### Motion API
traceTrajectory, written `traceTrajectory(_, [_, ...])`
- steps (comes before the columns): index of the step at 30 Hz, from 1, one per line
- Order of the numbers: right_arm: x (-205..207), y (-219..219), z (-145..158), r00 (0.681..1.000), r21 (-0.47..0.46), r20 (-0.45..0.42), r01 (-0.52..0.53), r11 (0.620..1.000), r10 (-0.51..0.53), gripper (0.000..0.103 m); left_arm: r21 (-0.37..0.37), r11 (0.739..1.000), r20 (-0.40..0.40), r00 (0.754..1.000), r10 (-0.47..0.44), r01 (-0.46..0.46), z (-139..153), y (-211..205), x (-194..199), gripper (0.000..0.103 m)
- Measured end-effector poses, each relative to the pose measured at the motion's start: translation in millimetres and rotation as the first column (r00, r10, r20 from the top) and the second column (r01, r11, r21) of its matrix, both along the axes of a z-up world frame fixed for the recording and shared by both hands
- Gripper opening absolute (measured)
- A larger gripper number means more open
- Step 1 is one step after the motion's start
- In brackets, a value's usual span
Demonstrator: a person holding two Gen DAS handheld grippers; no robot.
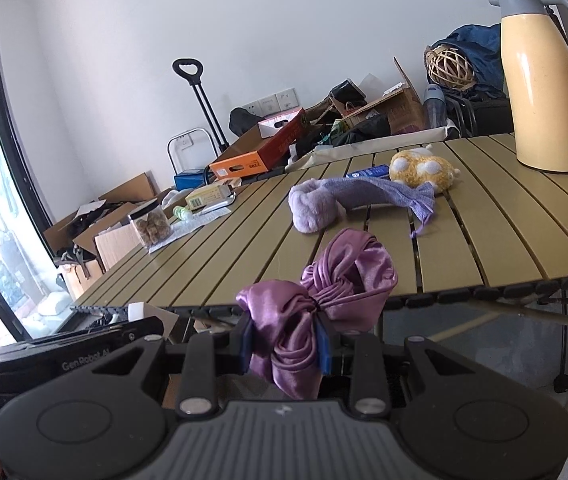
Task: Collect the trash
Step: 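Lift the white foam block and purple scrunchie off the table toward the bin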
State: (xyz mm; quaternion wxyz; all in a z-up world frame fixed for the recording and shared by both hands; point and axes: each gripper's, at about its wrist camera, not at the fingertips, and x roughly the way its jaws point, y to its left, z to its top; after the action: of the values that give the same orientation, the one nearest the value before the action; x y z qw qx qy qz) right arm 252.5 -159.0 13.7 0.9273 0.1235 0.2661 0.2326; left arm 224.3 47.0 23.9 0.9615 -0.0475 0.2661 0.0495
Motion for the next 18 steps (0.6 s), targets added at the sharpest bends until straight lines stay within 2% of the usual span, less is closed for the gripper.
traceTrajectory(9, [-28, -9, -28, 0.999, -0.056, -0.052, -0.009, 0.998, 0.006, 0.03, 0.001, 1.0, -0.08, 0.996, -0.03, 0.03, -31, -6, -15, 0.019])
traceTrajectory(18, [-23, -17, -71, 0.987, -0.088, -0.161, 0.0, 0.996, -0.014, 0.03, 0.029, 0.998, -0.189, 0.981, -0.04, 0.047, -72, -10, -9, 0.019])
